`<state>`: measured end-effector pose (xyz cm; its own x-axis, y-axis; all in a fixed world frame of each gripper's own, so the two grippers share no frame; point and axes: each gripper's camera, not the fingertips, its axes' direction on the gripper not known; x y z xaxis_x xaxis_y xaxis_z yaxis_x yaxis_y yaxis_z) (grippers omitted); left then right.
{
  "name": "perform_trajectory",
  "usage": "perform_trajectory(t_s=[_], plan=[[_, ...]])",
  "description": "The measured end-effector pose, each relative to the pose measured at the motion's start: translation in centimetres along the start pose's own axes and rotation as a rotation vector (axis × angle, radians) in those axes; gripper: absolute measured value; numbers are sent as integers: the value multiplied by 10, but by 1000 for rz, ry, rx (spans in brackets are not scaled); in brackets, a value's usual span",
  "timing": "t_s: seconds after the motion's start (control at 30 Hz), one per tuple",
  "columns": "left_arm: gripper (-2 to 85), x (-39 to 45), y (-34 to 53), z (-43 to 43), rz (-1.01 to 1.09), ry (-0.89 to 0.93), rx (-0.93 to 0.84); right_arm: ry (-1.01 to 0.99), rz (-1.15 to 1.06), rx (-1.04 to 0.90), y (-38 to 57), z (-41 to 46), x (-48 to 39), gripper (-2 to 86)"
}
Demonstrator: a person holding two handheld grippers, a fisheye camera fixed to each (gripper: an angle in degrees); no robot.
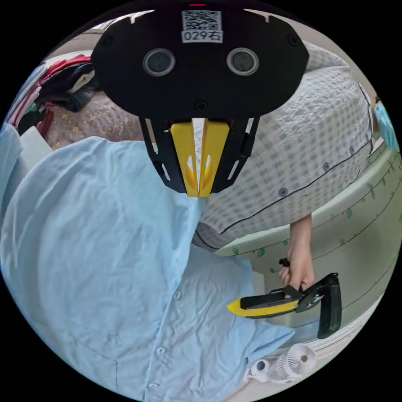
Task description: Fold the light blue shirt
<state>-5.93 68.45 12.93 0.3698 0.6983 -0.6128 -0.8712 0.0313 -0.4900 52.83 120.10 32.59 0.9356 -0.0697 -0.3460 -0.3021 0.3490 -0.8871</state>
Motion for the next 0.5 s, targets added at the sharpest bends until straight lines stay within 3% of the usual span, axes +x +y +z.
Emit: perform_trajectory(t_s=[0.13, 0.2, 0.27, 0.33, 0.5], plan=[[-10, 40, -45, 19, 153, -51, -57, 22, 152, 341, 12, -32, 30, -4], [-10, 50, -64, 30, 190, -20, -107, -49, 151, 378, 0, -26, 41, -4], [-10, 56, -78, 37, 212, -12, -133, -69, 146, 349, -17, -7, 43, -4], [-10, 57, -92, 37, 199, 8, -129, -9, 114, 189, -41, 37, 31, -5], [-10, 47, -108, 35, 158, 65, -157, 110, 94, 35, -27, 74, 17, -4]])
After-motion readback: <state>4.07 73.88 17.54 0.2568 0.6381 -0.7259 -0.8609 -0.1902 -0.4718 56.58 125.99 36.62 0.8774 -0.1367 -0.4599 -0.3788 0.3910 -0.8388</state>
